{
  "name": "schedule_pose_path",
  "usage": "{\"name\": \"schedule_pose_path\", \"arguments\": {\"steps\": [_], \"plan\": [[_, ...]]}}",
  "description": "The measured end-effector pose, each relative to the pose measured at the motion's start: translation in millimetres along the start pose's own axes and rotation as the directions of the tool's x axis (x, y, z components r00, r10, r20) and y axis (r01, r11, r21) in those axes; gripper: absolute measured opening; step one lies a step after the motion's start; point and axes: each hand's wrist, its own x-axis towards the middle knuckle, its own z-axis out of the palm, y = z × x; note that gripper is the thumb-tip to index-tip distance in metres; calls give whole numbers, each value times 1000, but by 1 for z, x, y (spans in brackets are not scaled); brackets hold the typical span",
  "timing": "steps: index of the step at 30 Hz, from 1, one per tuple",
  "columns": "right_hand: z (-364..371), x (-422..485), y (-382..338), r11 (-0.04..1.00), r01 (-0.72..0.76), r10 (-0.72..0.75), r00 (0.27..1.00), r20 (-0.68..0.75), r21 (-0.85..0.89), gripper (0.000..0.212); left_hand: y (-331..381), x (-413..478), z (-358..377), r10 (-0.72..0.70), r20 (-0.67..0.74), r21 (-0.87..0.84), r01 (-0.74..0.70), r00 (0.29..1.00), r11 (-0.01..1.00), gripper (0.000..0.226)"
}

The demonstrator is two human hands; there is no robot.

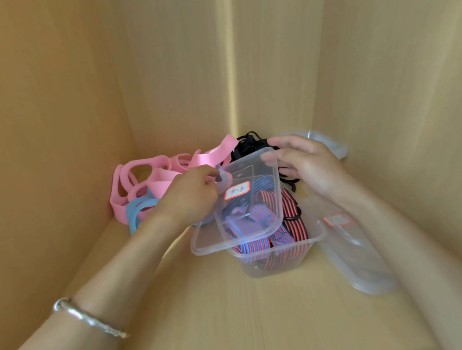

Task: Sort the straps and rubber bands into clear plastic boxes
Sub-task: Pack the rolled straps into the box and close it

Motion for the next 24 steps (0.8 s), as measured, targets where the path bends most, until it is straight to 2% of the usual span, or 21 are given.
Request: {"name": "schedule_pose_path", "arguments": {"steps": [2, 5, 9, 11, 13, 17, 24], "plan": [[2, -3, 0, 999, 47, -47, 997, 56, 0, 37, -4, -1, 4, 6, -35, -66, -9, 999, 998, 38], [9, -9, 3, 988, 89, -71, 988, 137, -129, 46, -10, -2, 9, 24, -104, -119, -36, 994, 992, 39], [14, -12, 1, 963, 108, -95, 993, 66, -248, 58, -21, 1, 10, -4, -214, -258, -53, 977, 965, 39], [11, -16, -5, 928, 160, -101, 978, 184, -337, 46, -24, 2, 9, -32, -255, -305, -49, 966, 951, 38], [6, -22, -11, 897, 198, -59, 939, 339, -394, 46, -25, 1, 9, -36, -279, -330, -60, 960, 942, 40], [-4, -24, -13, 896, 234, -10, 860, 510, -377, 42, -23, 2, 11, -28, -286, -366, -82, 958, 927, 41], [-5, -21, -14, 854, 300, 12, 806, 592, -426, 38, -29, 4, 7, -87, -189, -593, -43, 978, 804, 35]]}}
